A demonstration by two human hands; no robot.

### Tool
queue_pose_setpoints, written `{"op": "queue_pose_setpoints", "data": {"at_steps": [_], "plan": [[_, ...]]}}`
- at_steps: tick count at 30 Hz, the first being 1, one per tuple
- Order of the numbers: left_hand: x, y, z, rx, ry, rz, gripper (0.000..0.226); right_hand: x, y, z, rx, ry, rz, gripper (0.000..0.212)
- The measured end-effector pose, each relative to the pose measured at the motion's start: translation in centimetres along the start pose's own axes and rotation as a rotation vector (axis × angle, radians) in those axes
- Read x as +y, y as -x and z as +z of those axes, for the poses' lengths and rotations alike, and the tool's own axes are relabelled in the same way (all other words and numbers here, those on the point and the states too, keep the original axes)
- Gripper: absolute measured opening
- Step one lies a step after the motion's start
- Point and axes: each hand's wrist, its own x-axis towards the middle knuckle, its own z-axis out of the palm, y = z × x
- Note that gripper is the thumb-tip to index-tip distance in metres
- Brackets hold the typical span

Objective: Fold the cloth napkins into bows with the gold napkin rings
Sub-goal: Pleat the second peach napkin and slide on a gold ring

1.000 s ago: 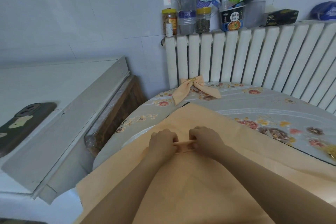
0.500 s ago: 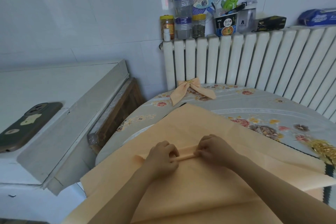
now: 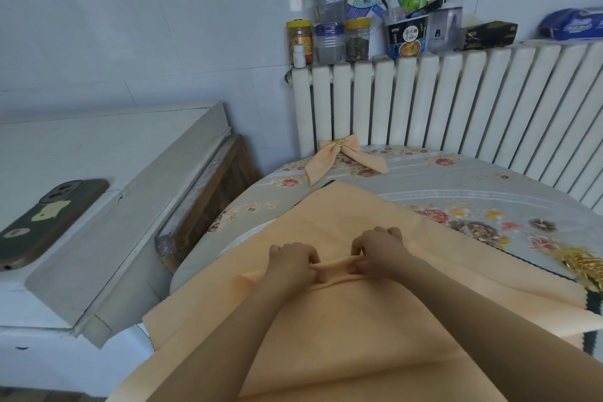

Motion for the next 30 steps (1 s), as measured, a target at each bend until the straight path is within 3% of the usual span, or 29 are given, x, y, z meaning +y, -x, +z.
{"op": "queue_pose_setpoints", "data": {"at_steps": [5, 8, 11, 15, 18, 23, 27, 30], "plan": [[0.1, 0.3, 0.4, 0.262, -0.064, 0.134, 0.015, 0.4, 1.3, 0.8, 0.299, 0.007, -0.023, 0.023], [-0.3, 1.3, 1.1, 0.318, -0.031, 0.217, 0.015, 1.0, 2.2, 1.3, 0.365, -0.123, -0.149, 0.011], [-0.9, 2.5, 1.5, 0.312, 0.008, 0.297, 0.021, 1.5, 3.5, 0.9, 0.301, -0.124, -0.212, 0.010], [-1.3, 4.1, 1.6, 0.143, 0.015, 0.282, 0.029, 2.1, 4.6, 0.6, 0.141, -0.142, -0.224, 0.022], [-1.1, 4.4, 1.5, 0.072, 0.074, 0.209, 0.035, 2.3, 4.9, 0.8, 0.124, -0.154, -0.192, 0.029], [-0.7, 3.6, 1.9, 0.142, 0.128, 0.097, 0.014, 1.3, 4.5, 1.1, 0.106, -0.040, -0.074, 0.024], [-0.3, 2.8, 1.4, 0.074, 0.101, -0.009, 0.031, 1.2, 4.0, 0.9, 0.014, -0.078, -0.003, 0.044], [0.0, 2.6, 0.7, -0.018, 0.096, -0.007, 0.036, 1.1, 3.9, 0.6, -0.001, 0.016, -0.053, 0.036]]}}
